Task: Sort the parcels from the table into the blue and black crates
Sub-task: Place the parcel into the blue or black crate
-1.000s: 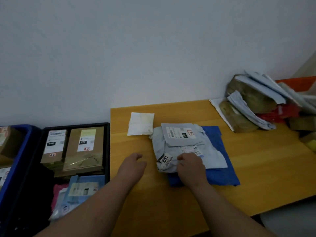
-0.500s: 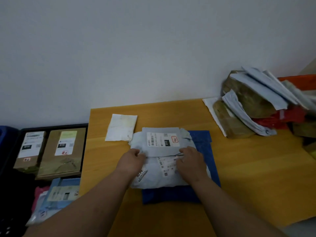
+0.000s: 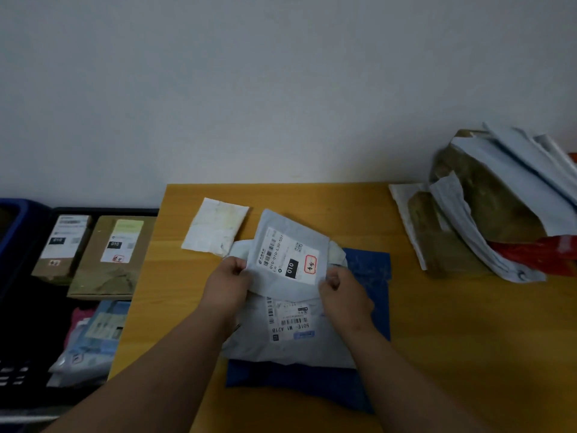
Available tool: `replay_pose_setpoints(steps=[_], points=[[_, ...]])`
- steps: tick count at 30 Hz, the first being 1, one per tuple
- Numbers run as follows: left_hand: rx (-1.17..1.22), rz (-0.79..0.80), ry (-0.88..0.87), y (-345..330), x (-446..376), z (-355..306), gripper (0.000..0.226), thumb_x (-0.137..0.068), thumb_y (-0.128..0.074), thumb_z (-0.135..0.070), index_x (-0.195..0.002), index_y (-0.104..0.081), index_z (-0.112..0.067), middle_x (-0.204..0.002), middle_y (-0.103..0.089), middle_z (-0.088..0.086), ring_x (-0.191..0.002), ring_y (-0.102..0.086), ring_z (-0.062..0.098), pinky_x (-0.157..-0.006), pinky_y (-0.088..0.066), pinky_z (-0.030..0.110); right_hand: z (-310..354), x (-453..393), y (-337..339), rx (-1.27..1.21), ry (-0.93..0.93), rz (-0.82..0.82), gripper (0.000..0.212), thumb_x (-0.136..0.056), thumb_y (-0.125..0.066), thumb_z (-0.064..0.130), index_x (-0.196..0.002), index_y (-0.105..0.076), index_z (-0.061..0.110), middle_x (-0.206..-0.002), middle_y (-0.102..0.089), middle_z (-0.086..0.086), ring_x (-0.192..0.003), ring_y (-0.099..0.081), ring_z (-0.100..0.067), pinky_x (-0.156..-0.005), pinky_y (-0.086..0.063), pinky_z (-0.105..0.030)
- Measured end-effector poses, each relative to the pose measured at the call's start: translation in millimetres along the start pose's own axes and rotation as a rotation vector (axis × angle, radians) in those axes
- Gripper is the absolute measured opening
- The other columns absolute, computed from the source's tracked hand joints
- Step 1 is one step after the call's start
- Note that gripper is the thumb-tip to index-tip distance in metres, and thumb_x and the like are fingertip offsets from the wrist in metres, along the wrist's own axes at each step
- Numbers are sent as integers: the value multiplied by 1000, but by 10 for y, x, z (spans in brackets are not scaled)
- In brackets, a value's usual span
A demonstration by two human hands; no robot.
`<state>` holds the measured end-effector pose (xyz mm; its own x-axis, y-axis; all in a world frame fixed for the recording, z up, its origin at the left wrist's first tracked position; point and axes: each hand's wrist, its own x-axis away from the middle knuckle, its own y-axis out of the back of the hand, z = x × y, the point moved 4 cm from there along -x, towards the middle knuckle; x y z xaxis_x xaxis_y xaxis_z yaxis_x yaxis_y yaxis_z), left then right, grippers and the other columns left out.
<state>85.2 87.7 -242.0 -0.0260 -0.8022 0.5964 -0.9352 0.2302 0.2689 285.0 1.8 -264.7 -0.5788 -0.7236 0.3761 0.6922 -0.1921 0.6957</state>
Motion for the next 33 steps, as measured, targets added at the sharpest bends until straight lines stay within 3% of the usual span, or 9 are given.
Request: replay_pose_setpoints(steps=[4,7,12,17,21,24,27,30,33], points=[[329,74,51,98,56,-50,22,-92,-45,9,-88,-55,-11,-94,-71,16,-79,-64,29,-71,-56,40,150,-20,-37,-295,-79,17,16,-93,-56,31,-105,-49,39,-97,-62,17,-95,-62,-14,-101,-44,-51],[412,95,42,227,105,-91,27,-97,-41,6,-86,-53,-15,-92,-70,11,-74,-62,21,-61,-50,31,275,12,-60,-574,-118,52,39,-95,-59,24,-133,-50,26,-106,-66,5,-95,-65,-15,-88,-54,-42],[478,85,25,572,173,-21,27,-99,-39,4,-87,-54,-15,-95,-68,11,-79,-60,22,-67,-47,32,532,214,-104,-741,-81,57,31,-96,-55,8,-125,-57,19,-101,-69,-2,-91,-67,-17,-74,-57,-32],[474,49,5,1087,237,108,27,-99,-40,3,-85,-53,-17,-97,-69,11,-81,-61,24,-62,-47,30,824,532,-342,-742,-27,58,32,-94,-57,5,-122,-56,19,-101,-73,-5,-93,-70,-21,-83,-59,-44],[446,-23,-25,1660,248,300,23,-98,-43,2,-93,-58,-14,-103,-69,12,-90,-62,27,-69,-52,34,1161,872,-657,-649,65,66,30,-94,-56,2,-120,-55,18,-94,-69,-4,-83,-65,-14,-65,-51,-30],[401,-67,-45,2130,250,487,22,-96,-45,4,-94,-60,-12,-101,-70,12,-86,-63,25,-68,-53,33,1392,1111,-987,-608,100,68,33,-92,-58,0,-121,-55,16,-92,-70,-4,-85,-67,-19,-71,-56,-39],[343,-125,-79,2573,285,653,20,-96,-49,1,-86,-59,-14,-91,-67,8,-77,-60,20,-65,-50,30,1589,1332,-1326,-564,135,82,35,-89,-58,-3,-115,-55,20,-92,-69,1,-83,-65,-12,-63,-50,-22],[302,-192,-84,2935,327,821,18,-95,-53,1,-86,-59,-13,-91,-67,8,-79,-60,21,-72,-51,34,1744,1530,-1608,-519,146,115,35,-89,-57,-5,-108,-54,24,-96,-70,-3,-87,-66,-13,-62,-52,-19],[275,-247,-64,3171,338,991,13,-93,-54,3,-94,-61,-8,-94,-68,9,-81,-62,23,-74,-53,38,1848,1653,-1840,-460,149,148,36,-87,-58,-6,-98,-55,29,-94,-68,-13,-87,-67,-25,-67,-58,-36]])
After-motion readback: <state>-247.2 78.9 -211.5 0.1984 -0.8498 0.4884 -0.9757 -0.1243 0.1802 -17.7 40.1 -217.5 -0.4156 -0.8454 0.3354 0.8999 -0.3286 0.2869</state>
